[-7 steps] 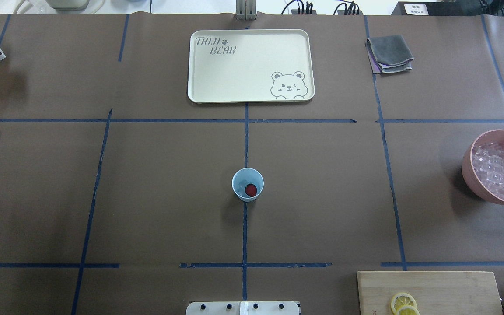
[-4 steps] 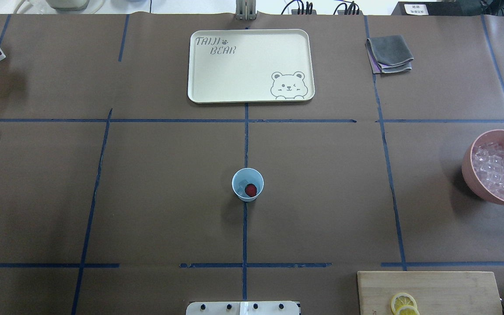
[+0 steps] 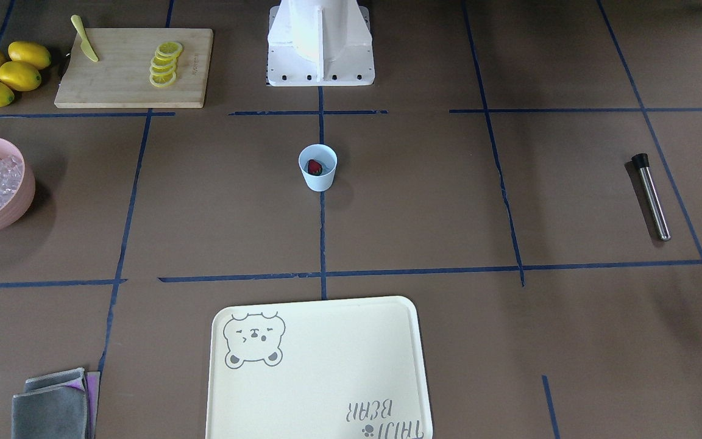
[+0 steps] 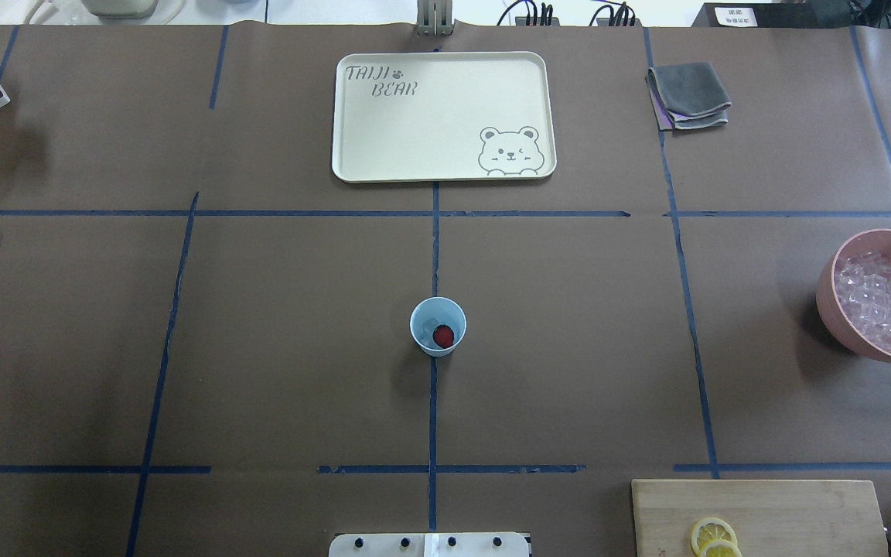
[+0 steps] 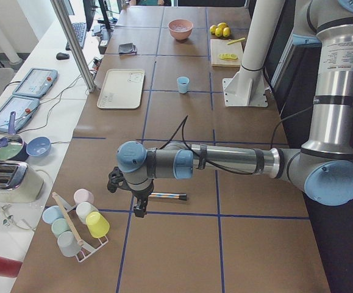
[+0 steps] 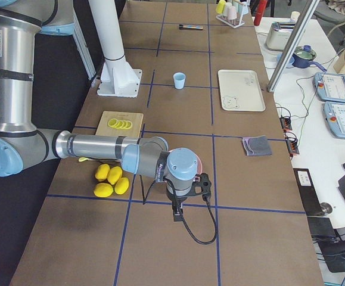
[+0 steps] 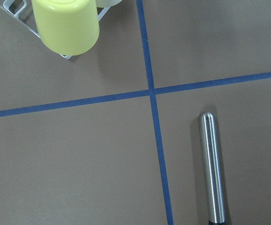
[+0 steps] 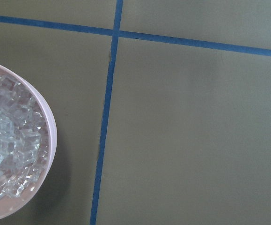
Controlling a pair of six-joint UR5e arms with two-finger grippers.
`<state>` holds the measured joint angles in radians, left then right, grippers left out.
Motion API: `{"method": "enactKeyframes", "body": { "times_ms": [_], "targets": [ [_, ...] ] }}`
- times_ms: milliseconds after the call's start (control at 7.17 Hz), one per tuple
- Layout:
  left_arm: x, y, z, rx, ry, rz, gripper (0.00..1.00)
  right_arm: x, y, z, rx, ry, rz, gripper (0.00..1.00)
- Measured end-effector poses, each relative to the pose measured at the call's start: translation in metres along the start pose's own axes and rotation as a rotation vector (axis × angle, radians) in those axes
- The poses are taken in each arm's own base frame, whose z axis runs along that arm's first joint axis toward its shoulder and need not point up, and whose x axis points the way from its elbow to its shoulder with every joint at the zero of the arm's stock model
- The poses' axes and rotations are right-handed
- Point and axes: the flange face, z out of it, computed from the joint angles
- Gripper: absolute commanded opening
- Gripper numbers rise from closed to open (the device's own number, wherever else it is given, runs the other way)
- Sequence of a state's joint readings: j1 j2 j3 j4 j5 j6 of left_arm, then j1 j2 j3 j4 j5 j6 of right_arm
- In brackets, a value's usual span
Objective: Mash ice and strawberries in cup
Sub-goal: 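Open the left gripper to release the muddler and lift away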
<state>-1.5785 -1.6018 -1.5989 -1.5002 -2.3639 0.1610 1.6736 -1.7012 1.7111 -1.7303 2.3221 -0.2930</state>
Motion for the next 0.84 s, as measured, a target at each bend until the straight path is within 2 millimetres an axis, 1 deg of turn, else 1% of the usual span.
{"method": "enactKeyframes", "body": {
  "times_ms": [837],
  "targets": [
    [-0.0024,0.0054,0.0033,-0.006,0.002,-0.006,1.00,0.0001,0.0001,0.0002,0.000,0.000,0.002,1.00]
  ]
}}
